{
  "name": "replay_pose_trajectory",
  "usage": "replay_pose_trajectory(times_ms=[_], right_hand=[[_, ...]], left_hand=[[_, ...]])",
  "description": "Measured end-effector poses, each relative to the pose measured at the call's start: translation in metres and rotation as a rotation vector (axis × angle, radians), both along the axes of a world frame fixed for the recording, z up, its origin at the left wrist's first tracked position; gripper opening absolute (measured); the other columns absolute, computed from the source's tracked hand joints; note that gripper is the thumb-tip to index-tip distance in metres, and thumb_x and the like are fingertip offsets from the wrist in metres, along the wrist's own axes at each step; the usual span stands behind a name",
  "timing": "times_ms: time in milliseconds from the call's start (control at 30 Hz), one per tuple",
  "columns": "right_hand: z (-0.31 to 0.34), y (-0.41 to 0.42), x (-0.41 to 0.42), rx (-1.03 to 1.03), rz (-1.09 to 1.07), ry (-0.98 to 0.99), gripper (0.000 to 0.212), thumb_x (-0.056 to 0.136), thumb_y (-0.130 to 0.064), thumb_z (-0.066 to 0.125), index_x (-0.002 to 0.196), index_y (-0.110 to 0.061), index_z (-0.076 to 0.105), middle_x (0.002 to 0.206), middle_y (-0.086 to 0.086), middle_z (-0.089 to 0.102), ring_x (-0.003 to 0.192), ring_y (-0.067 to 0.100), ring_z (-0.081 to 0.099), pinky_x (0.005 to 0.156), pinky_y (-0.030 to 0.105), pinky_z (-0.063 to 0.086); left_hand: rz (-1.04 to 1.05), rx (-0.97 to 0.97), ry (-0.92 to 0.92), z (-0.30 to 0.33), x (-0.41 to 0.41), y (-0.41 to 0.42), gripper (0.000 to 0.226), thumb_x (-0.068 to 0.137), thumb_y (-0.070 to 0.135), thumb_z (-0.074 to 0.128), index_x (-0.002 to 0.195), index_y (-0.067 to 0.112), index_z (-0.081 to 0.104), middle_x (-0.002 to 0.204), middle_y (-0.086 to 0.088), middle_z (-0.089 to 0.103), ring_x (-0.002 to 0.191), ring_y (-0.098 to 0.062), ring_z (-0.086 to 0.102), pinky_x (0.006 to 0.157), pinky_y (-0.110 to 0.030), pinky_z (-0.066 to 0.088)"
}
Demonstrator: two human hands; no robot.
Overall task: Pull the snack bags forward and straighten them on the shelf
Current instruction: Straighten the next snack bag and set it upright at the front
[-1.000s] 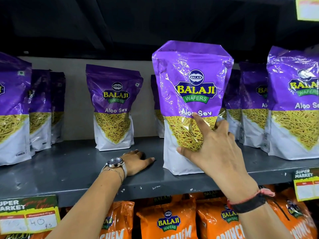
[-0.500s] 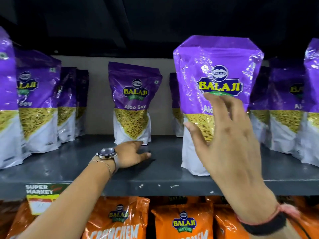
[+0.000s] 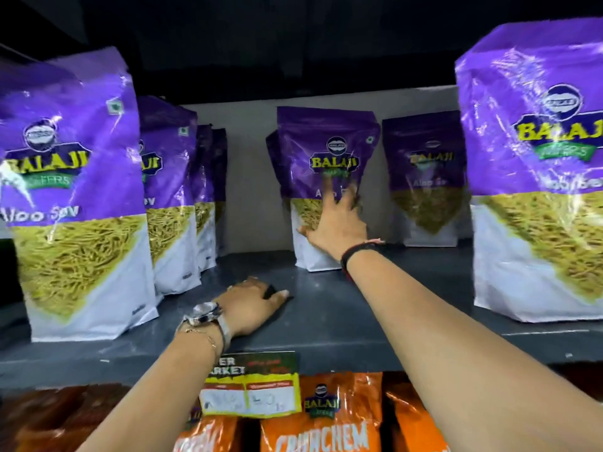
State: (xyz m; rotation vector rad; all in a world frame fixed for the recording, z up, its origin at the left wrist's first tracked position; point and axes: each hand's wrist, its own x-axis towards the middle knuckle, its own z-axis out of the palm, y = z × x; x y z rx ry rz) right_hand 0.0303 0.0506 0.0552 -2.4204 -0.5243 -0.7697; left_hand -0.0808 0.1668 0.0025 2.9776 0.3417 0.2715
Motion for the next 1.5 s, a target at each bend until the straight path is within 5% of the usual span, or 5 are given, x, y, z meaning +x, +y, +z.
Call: replay_pose_trajectory(times_ms=[167,333,500,1033,1500], right_hand=[[-0.014,0.004,0.021,0.151,0.032,0.114,0.113,0.074,-0.041,0.072,0.145,-0.03,-0.016,0.151,0.028,-0.019,0.138,0.051,0.005,0.109,0.058,0.026],[-0.017,0.002,0.022,0.191,0.028,0.123,0.103,0.075,-0.039,0.071,0.147,-0.029,-0.002,0.144,0.026,0.017,0.127,0.047,0.032,0.099,0.05,0.038],[-0.015,0.0,0.016,0.18,0.006,0.088,0.098,0.075,-0.039,0.071,0.147,-0.028,0.005,0.135,0.024,0.028,0.118,0.047,0.04,0.094,0.046,0.043],[-0.007,-0.017,-0.025,0.088,0.004,0.094,0.101,0.071,-0.042,0.074,0.145,-0.026,0.008,0.135,0.023,0.029,0.115,0.045,0.046,0.099,0.044,0.041],[-0.013,-0.037,-0.066,0.066,-0.011,0.052,0.104,0.071,-0.048,0.072,0.146,-0.031,0.003,0.132,0.019,0.031,0.113,0.042,0.048,0.087,0.041,0.046]], left_hand=[[-0.021,0.003,-0.006,-0.003,0.003,0.004,0.058,0.094,0.051,0.028,0.13,0.011,0.049,0.145,-0.011,0.043,0.132,-0.027,0.041,0.106,-0.029,0.032],[-0.03,0.012,0.001,-0.006,0.008,0.009,0.06,0.093,0.053,0.027,0.133,0.012,0.046,0.147,-0.011,0.04,0.135,-0.028,0.038,0.111,-0.034,0.03],[-0.031,0.015,0.004,-0.005,0.008,0.009,0.06,0.092,0.053,0.027,0.135,0.015,0.044,0.148,-0.009,0.039,0.135,-0.027,0.037,0.11,-0.033,0.029],[-0.015,0.025,0.051,-0.001,0.004,0.004,0.061,0.093,0.052,0.023,0.138,0.014,0.04,0.151,-0.01,0.035,0.138,-0.026,0.034,0.113,-0.034,0.028],[-0.001,0.021,0.081,-0.002,0.008,0.005,0.065,0.093,0.053,0.021,0.145,0.015,0.029,0.158,-0.01,0.02,0.145,-0.025,0.021,0.117,-0.035,0.019]])
